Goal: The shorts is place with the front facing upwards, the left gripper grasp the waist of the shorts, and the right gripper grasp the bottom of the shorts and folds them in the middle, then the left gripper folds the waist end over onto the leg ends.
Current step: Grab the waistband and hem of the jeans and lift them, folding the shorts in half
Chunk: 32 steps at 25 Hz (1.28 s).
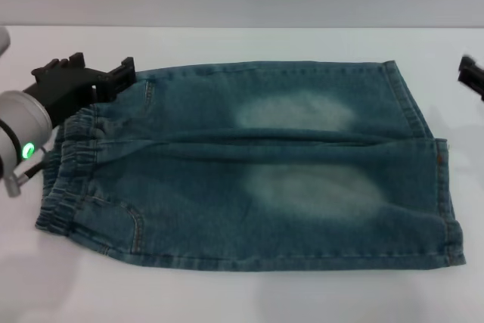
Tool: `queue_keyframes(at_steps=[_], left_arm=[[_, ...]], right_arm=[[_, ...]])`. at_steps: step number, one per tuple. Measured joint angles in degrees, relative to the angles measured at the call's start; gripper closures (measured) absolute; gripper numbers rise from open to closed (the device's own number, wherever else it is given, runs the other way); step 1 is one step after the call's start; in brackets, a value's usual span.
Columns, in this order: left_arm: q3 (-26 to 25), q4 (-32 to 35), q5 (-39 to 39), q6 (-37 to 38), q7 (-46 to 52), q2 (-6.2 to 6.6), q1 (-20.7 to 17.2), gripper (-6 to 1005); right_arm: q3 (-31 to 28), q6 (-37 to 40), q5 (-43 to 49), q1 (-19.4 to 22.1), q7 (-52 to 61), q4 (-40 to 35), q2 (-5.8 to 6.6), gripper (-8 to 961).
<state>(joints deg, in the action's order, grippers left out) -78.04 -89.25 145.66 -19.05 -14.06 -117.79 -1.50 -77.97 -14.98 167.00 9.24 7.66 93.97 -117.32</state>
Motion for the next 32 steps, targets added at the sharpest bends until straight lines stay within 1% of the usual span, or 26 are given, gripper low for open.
queue_keyframes(at_steps=[3,4,5,6,8,9,11,13,14,16,18,19,20,21,27,28,29,32], left_arm=[[0.0,0.0,0.0,0.0,0.0,0.0,0.0,234],[-0.64,-0.66,0.18,-2.13,-0.18,-0.01,0.35,235],[-0.64,-0.66,0.18,-2.13,-0.18,-0.01,0.35,236],[-4.29,-3.64,1.73,-12.73,-1.49,0.0,1.87,236],[-4.29,-3.64,1.73,-12.73,-1.49,0.0,1.87,238],[-4.29,-3.64,1.73,-12.73,-1.49,0.0,1.87,239],[-11.14,-3.71,2.09,-24.76,-0.36,-0.07,4.1,241],[-13.04,-3.5,2.32,-27.63,-0.19,-0.11,4.61,243],[-13.04,-3.5,2.32,-27.63,-0.19,-0.11,4.61,244],[-15.85,-3.95,2.41,-32.57,-0.14,-0.08,5.15,246],[-17.2,-4.49,2.5,-35.77,-0.14,-0.06,5.22,248],[-17.2,-4.49,2.5,-35.77,-0.14,-0.06,5.22,249],[-17.77,-4.65,2.97,-38.53,-0.04,-0.09,5.31,250],[-17.76,-4.69,3.39,-39.59,0.23,-0.1,5.35,251],[-15.65,-5.54,10.17,-45.81,5.99,-0.16,4.92,257],[-15.65,-5.54,10.17,-45.81,5.99,-0.16,4.92,258],[-15.07,-7.04,11.37,-48.38,7.53,-0.17,5.02,259],[-14.71,-7.84,11.77,-49.1,8.1,-0.16,4.93,262]], right_arm=[[-1.48,-15.3,-0.08,-2.85,-2.18,6.09,-0.26,120],[-1.68,-18.75,-0.09,-3.57,-2.7,7.88,-0.44,121],[-1.98,-22.75,-0.1,-4.27,-2.94,10.0,-0.77,121],[-2.26,-26.29,-0.13,-4.85,-2.92,11.99,-1.13,121],[-2.58,-32.33,-0.18,-5.68,-1.01,15.98,-1.54,121],[-2.65,-34.22,-0.17,-5.87,-0.06,17.09,-1.54,121],[-2.95,-38.84,-0.17,-6.11,2.1,19.69,-1.5,122],[-3.79,-44.08,-0.07,-6.07,3.78,21.57,-1.5,122],[-4.17,-45.82,-0.05,-6.04,4.26,21.86,-1.5,122],[-5.24,-49.87,-0.03,-6.18,5.02,21.97,-1.52,123],[-5.76,-51.81,0.01,-6.39,5.59,21.67,-1.54,123],[-5.83,-52.24,0.01,-6.57,5.75,21.43,-1.5,123],[-5.84,-52.3,0.02,-6.79,5.78,21.14,-1.43,123],[-5.87,-52.34,0.05,-6.96,5.78,20.84,-1.37,123],[-5.87,-51.0,0.17,-7.55,5.4,18.63,-1.3,124],[-5.85,-50.78,0.17,-7.67,5.18,18.38,-1.3,125],[-5.83,-50.52,0.17,-7.75,4.85,18.21,-1.3,125],[-5.69,-49.82,0.17,-7.99,4.09,17.8,-1.3,125]])
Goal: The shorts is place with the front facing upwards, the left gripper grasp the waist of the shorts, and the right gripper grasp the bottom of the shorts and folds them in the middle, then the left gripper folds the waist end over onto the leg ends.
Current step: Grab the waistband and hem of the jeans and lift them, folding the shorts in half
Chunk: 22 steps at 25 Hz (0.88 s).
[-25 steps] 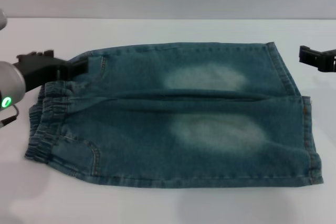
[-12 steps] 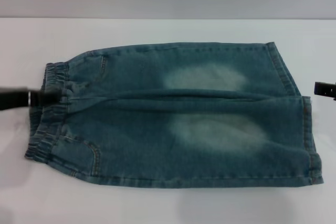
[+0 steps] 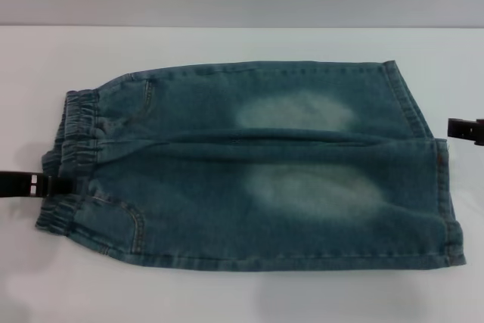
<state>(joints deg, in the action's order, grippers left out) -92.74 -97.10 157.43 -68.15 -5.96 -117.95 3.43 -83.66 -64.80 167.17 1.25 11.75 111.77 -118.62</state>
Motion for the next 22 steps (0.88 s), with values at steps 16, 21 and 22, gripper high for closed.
queue_keyframes(at_steps=[16,21,22], left_arm=[[4.95,-1.56,4.88,-5.26,7.24,-0.09,0.64,277],[5.31,-1.48,5.4,-5.71,8.25,-0.09,0.82,282],[5.55,-1.44,5.41,-5.72,8.52,-0.09,0.86,283]], right_arm=[[-0.99,2.28,0.0,-0.73,-3.09,-2.82,0.08,125],[-1.18,2.36,0.0,-1.14,-4.2,-2.84,0.05,128],[-1.21,2.36,0.0,-1.18,-4.29,-2.86,0.05,129]])
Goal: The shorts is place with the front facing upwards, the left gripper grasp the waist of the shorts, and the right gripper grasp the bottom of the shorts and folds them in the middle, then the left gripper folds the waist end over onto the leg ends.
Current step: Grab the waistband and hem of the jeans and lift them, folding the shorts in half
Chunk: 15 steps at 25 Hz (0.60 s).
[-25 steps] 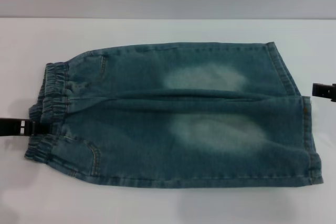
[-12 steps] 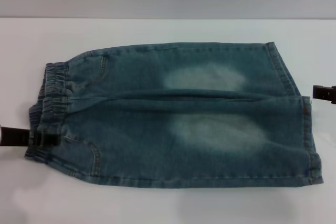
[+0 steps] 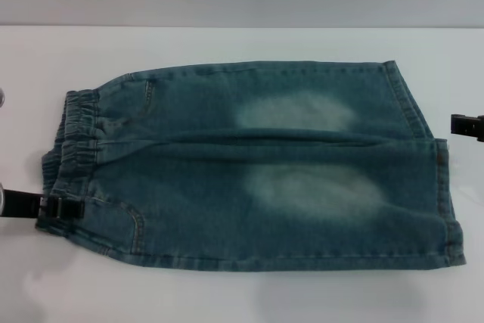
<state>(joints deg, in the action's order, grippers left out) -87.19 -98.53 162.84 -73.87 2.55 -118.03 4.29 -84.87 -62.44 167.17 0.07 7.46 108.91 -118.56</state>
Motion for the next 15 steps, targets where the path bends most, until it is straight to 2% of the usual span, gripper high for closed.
queue_keyframes(at_steps=[15], left_arm=[[2.11,0.18,-0.15,-0.34,1.63,0.05,0.36,297]], right_arm=[[-0.8,-0.63,0.0,0.37,-1.63,0.64,0.0,140]])
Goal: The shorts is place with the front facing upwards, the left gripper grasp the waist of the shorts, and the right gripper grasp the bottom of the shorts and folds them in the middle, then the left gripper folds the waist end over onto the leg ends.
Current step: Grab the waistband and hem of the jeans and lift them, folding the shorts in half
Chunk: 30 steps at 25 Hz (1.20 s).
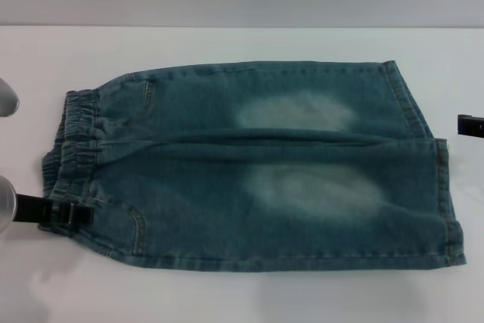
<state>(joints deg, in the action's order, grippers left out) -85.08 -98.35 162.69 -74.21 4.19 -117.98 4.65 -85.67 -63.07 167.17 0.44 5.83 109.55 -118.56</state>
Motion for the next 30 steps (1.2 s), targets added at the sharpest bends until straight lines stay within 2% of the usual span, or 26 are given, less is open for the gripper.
queue_keyframes(at_steps=[5,15,18,30], left_arm=[[0.0,-0.97,-0.05,-0.86,-0.89,0.03,0.15,302],[0.05,-0.38,-0.02,-0.86,-1.08,0.04,1.41,494],[0.18,-0.2,-0.11,-0.88,-2.14,0.12,2.22,804],[-0.32,-0.17,-0.4,-1.4,-3.51,0.13,2.31,870]], right_arm=[[-0.6,-1.46,0.0,0.2,-0.05,1.05,0.04,144],[-0.81,-5.53,0.0,0.94,-0.09,1.6,-0.12,152],[-0.24,-6.73,-0.09,0.96,-0.02,1.64,-0.2,154],[5.3,-11.85,-0.21,0.58,3.42,0.45,-0.29,163]])
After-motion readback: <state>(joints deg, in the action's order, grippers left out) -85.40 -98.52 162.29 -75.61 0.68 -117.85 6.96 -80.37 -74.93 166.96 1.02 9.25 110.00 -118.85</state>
